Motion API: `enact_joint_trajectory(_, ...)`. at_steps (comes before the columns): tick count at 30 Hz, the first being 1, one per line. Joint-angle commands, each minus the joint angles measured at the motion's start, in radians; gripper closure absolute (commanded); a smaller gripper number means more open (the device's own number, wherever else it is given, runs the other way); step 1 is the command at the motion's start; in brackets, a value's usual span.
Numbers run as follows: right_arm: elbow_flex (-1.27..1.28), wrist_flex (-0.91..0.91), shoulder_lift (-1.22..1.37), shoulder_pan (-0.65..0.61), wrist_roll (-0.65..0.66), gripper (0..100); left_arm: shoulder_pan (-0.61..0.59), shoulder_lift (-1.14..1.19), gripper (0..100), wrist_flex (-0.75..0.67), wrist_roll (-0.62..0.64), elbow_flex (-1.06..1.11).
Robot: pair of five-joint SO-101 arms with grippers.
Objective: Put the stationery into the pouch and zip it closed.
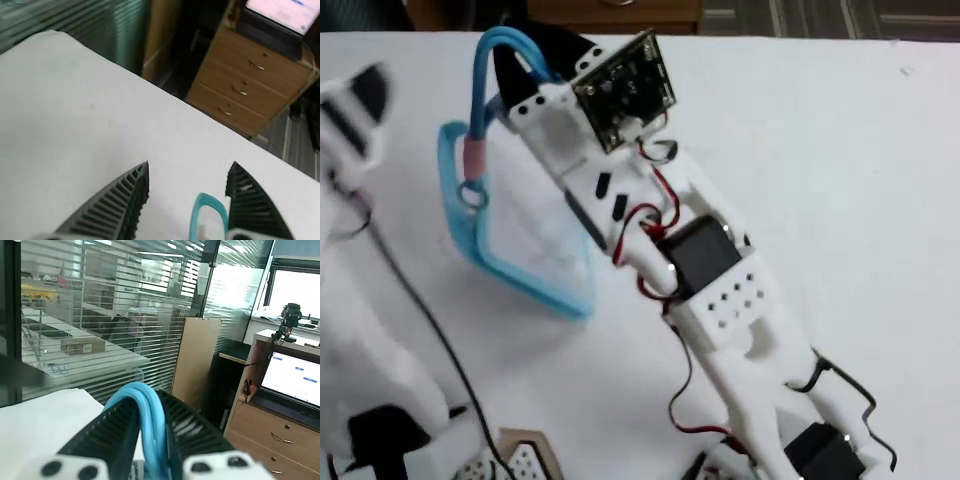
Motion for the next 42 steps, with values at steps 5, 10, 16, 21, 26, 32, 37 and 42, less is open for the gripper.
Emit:
enact_joint_trajectory(5, -0.044, -0.042, 0.027, 0.045, 0.006, 98.3, 0.008, -0.529, 74, 0.023, -0.097, 0.183)
enact_joint_trajectory(10, -0.058, -0.119, 0.096, 0.071, 0.006, 98.3, 0.338, -0.891, 73, -0.026, -0.152, 0.701)
enact_joint_trajectory(16, -0.160, -0.117, 0.197, 0.088, 0.006, 98.3, 0.374, -0.967, 71, -0.087, -0.149, 1.157)
enact_joint_trajectory(21, -0.222, -0.116, 0.243, 0.125, 0.005, 98.3, 0.377, -0.966, 71, -0.175, -0.149, 1.252)
enact_joint_trajectory(26, -0.222, -0.114, 0.245, 0.128, 0.005, 98.3, 0.380, -0.964, 72, -0.328, -0.152, 1.407)
enact_joint_trajectory(32, -0.224, -0.116, 0.254, 0.160, 0.005, 98.3, 0.418, -0.966, 92, -0.480, -0.216, 1.496)
enact_joint_trajectory(37, -0.224, -0.124, 0.254, 0.236, 0.005, 98.3, 0.460, -0.966, 98, -0.468, -0.278, 1.452)
enact_joint_trajectory(42, -0.222, -0.124, 0.263, 0.317, 0.005, 98.3, 0.532, -0.966, 98, -0.414, -0.276, 1.332)
